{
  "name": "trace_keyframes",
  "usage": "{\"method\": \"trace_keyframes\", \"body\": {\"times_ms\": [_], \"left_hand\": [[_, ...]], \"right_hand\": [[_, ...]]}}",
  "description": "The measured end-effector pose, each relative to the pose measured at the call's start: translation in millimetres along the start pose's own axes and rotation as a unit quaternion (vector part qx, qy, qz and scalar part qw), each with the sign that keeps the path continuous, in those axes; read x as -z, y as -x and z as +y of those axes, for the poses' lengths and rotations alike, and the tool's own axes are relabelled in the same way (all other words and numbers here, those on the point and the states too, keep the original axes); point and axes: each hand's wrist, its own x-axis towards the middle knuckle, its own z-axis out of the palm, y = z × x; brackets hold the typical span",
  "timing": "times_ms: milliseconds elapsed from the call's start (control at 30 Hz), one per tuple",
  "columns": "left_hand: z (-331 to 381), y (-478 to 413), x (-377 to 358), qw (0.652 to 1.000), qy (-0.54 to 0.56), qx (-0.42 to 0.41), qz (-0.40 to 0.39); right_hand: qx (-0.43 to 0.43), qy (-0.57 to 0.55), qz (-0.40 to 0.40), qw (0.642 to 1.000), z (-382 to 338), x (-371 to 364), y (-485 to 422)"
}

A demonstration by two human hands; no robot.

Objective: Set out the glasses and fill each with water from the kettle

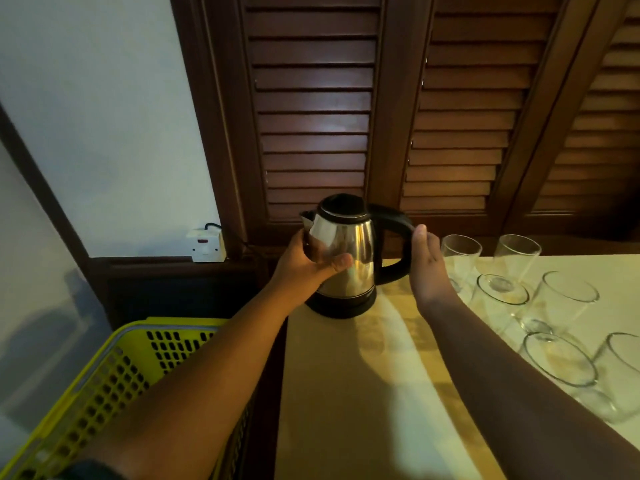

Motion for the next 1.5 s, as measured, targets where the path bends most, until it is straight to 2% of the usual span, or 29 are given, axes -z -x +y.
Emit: {"method": "trace_keyframes", "body": {"times_ms": [167,400,533,600,767,1133,1500], "left_hand": [[-5.0,-16.9,2.9,1.0,0.02,-0.005,-0.001],[-9.6,-30.0,11.6,0.998,0.05,0.003,-0.037],[-16.4,-32.0,12.1,0.998,0.06,0.004,-0.032],[-20.6,-33.8,12.1,0.997,0.066,0.001,-0.028],[-24.4,-32.9,8.9,0.996,0.082,-0.007,-0.024],[-35.0,-37.5,9.8,0.996,0.089,-0.01,-0.022],[-25.4,-35.0,12.1,0.995,0.092,-0.029,-0.031]], "right_hand": [[-0.02,-0.033,-0.03,0.999,14.3,5.2,11.7],[-0.007,-0.102,-0.15,0.983,13.9,10.7,-4.3],[-0.02,-0.209,-0.169,0.963,10.0,7.1,-11.1],[-0.022,-0.223,-0.181,0.958,7.5,6.5,-14.6],[0.013,-0.199,-0.162,0.966,5.8,-0.2,-15.4],[0.012,-0.25,-0.113,0.961,10.2,-11.0,-13.4],[0.04,-0.223,-0.047,0.973,4.2,-19.3,-5.9]]}}
